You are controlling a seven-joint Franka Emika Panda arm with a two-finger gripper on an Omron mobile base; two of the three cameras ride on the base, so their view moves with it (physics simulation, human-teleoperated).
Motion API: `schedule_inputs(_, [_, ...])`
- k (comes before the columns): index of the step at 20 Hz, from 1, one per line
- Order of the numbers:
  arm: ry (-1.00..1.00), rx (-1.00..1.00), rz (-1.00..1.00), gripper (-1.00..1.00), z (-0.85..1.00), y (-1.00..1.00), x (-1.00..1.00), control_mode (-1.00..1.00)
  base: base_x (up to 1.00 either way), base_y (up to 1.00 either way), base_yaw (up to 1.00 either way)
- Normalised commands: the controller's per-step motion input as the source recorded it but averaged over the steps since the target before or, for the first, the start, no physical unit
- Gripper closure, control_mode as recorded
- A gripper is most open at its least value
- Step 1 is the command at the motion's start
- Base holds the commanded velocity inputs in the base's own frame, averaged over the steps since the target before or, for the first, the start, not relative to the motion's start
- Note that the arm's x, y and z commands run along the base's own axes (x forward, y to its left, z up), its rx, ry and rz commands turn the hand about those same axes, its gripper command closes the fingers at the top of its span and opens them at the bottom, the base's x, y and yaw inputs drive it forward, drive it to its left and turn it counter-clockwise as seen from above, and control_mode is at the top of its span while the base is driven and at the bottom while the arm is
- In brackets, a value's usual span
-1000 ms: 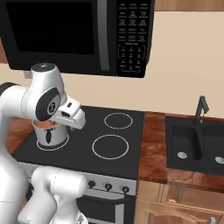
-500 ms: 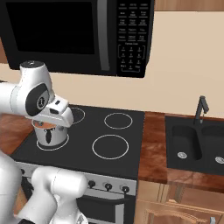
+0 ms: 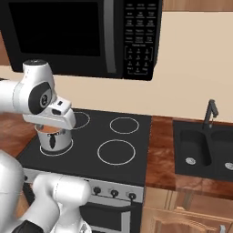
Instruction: Retrieve the steak from the fridge and place it on the saucepan with marinade on the stove.
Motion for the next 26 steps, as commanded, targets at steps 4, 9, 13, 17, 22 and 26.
schedule_inputs(4, [0.0, 0.0, 0.0, -1.0, 0.0, 0.0, 0.0, 1.0, -1.0, 1.0, 0.36])
schedule_inputs(9, [0.0, 0.0, 0.0, -1.0, 0.0, 0.0, 0.0, 1.0, -0.6, 0.68, 0.87])
schedule_inputs(13, [0.0, 0.0, 0.0, -1.0, 0.0, 0.0, 0.0, 1.0, -0.15, 0.01, 1.0])
schedule_inputs(17, [0.0, 0.0, 0.0, -1.0, 0.0, 0.0, 0.0, 1.0, -0.1, 0.0, 1.0])
schedule_inputs(22, [0.0, 0.0, 0.0, -1.0, 0.0, 0.0, 0.0, 1.0, -0.09, 0.01, 1.0])
schedule_inputs(26, [0.0, 0.0, 0.0, -1.0, 0.0, 0.0, 0.0, 1.0, 0.29, 0.39, 0.8])
